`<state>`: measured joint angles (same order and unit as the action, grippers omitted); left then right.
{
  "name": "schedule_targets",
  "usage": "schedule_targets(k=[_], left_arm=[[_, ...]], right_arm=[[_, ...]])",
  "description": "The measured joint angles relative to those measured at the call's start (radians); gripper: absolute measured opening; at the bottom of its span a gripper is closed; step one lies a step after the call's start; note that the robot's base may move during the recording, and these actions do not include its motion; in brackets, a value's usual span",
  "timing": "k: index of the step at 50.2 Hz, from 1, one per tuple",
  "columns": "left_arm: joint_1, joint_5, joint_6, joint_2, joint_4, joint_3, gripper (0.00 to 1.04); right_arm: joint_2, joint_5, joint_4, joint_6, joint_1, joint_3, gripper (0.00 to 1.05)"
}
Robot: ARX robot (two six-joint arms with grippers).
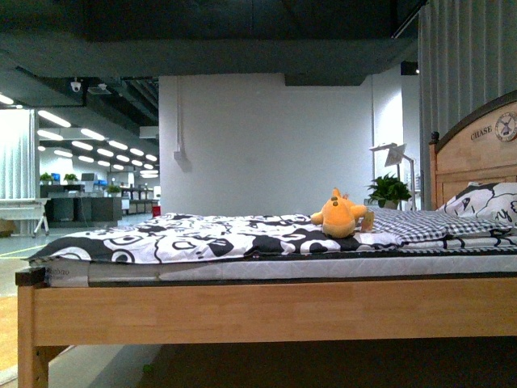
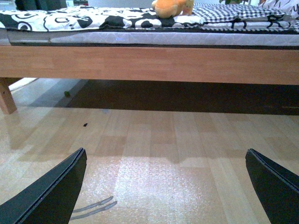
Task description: Put away toys
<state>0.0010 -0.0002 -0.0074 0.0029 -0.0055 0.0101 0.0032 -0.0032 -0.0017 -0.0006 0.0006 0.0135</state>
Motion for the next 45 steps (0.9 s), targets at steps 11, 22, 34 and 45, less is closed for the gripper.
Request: schedule_targets(k=[11, 22, 34, 45], left_arm=[[0.000, 0.000, 0.000, 0.000, 0.000, 0.000, 0.99], [0.000, 0.000, 0.000, 0.000, 0.000, 0.000, 0.99], [0.000, 0.000, 0.000, 0.000, 0.000, 0.000, 0.99], [0.000, 0.000, 0.000, 0.000, 0.000, 0.000, 0.99]], right_arm=[[0.000, 0.000, 0.000, 0.000, 0.000, 0.000, 1.04], [0.000, 0.000, 0.000, 0.000, 0.000, 0.000, 1.04], [0.000, 0.000, 0.000, 0.000, 0.000, 0.000, 1.04], [0.000, 0.000, 0.000, 0.000, 0.000, 0.000, 1.04]])
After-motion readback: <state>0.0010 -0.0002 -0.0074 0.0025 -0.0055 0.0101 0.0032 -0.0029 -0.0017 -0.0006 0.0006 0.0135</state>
